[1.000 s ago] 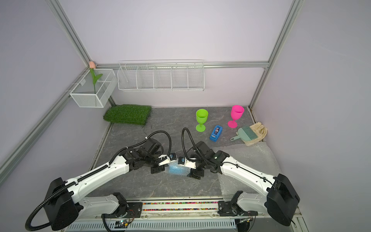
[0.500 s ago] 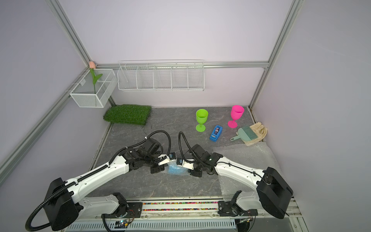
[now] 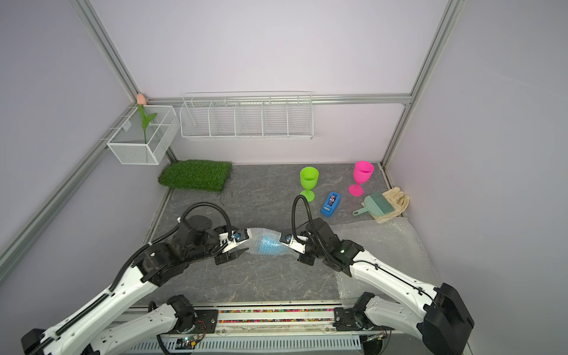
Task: Wrap wine glasses in bubble wrap
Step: Wrap the wine glass in bubble wrap.
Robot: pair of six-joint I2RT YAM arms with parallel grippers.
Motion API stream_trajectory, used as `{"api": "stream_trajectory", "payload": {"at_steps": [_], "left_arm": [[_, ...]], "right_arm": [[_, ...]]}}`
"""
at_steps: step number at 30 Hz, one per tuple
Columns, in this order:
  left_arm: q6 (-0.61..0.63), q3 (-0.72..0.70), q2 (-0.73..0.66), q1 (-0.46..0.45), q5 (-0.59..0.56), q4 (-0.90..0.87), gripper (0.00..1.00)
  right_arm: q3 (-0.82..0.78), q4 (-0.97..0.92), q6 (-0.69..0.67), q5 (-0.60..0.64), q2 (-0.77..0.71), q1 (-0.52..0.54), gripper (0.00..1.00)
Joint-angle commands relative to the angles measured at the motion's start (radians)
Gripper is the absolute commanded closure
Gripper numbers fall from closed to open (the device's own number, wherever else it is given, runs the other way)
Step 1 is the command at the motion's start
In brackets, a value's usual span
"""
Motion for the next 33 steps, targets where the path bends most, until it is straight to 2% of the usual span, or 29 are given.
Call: {"api": "stream_trajectory", "payload": {"at_steps": [1, 5, 10, 15, 21, 26, 29, 30, 33], "left_arm": [[0.003, 0.006, -0.096, 0.008, -0.044, -0.028, 0.32], [-0.012, 0.020, -0.172, 0.008, -0.081, -0.040, 0.21], [-0.017, 0.057, -0.201, 0.008, -0.084, -0.072, 0.18], [-0.014, 0.088, -0.178, 0.008, -0.026, -0.109, 0.18], [0.020, 0.106, -0.151, 0.008, 0.074, -0.172, 0.44], [0.030, 0.127, -0.101, 0.009, 0.111, -0.230, 0.79], [0.031, 0.131, -0.095, 0.009, 0.113, -0.237, 0.97], [0.033, 0.138, -0.094, 0.009, 0.113, -0.240, 1.00], [0.047, 0.166, -0.087, 0.009, 0.115, -0.256, 1.00]], "right_arm": [[-0.028, 0.078, 0.014, -0.060, -0.084, -0.014, 0.93], [-0.057, 0.109, 0.001, -0.107, -0.175, -0.017, 0.93], [-0.043, 0.044, -0.047, -0.193, -0.215, -0.017, 0.93], [-0.022, -0.005, -0.068, -0.262, -0.216, -0.017, 0.93], [-0.023, 0.003, -0.065, -0.241, -0.224, -0.017, 0.93], [-0.029, 0.025, -0.052, -0.235, -0.213, -0.017, 0.93], [-0.052, 0.067, -0.032, -0.231, -0.197, -0.017, 0.93], [-0.059, 0.084, -0.024, -0.232, -0.187, -0.017, 0.93], [-0.089, 0.169, 0.010, -0.256, -0.131, -0.017, 0.93]]}}
